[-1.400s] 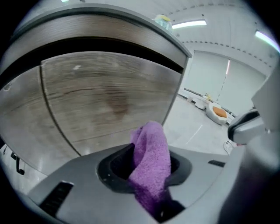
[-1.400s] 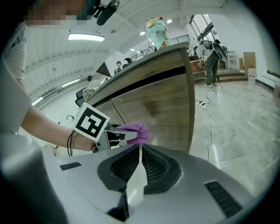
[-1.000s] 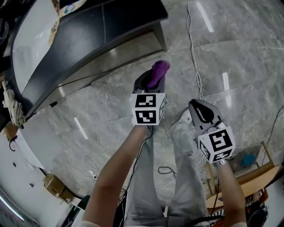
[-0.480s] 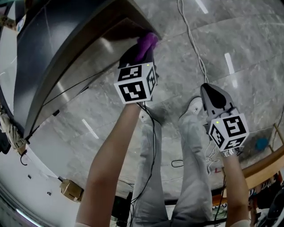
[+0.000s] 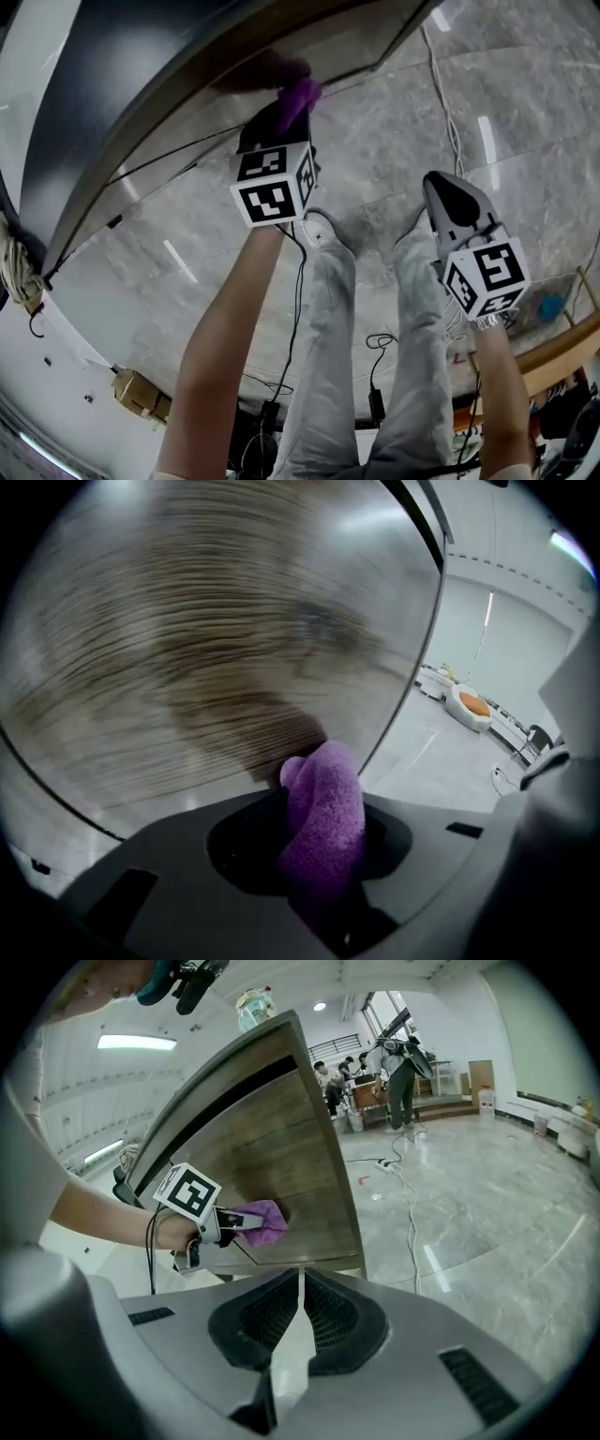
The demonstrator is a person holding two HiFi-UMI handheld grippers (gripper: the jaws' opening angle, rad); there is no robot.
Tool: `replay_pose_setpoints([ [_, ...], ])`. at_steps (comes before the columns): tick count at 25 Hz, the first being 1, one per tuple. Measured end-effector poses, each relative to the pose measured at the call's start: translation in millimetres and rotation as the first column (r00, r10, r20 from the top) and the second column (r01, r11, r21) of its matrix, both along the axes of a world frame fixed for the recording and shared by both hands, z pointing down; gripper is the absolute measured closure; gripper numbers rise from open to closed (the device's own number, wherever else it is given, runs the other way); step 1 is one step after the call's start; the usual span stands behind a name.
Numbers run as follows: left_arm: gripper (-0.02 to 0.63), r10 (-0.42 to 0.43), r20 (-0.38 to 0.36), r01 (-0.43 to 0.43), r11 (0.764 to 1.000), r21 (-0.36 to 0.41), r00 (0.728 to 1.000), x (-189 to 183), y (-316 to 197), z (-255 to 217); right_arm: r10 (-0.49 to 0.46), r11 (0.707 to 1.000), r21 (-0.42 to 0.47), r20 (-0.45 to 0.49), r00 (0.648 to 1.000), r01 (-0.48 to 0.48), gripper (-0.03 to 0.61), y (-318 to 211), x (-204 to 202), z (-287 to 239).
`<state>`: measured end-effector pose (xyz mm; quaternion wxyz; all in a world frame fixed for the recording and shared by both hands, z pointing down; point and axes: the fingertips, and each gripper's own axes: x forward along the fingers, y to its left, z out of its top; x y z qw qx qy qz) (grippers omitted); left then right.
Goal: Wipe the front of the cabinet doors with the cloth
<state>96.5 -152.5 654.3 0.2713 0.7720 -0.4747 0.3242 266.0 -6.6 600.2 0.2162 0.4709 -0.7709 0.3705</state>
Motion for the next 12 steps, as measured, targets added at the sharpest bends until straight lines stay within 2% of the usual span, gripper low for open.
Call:
replay_pose_setpoints([
  [12, 0.495, -0.089, 0.069, 0.09, 0.996, -0.005, 0.994, -140.8, 21.0, 1.3, -0.114, 0.993, 0.003, 0.002, 0.993, 0.114, 0.543, 0.2, -102.2, -2.7],
])
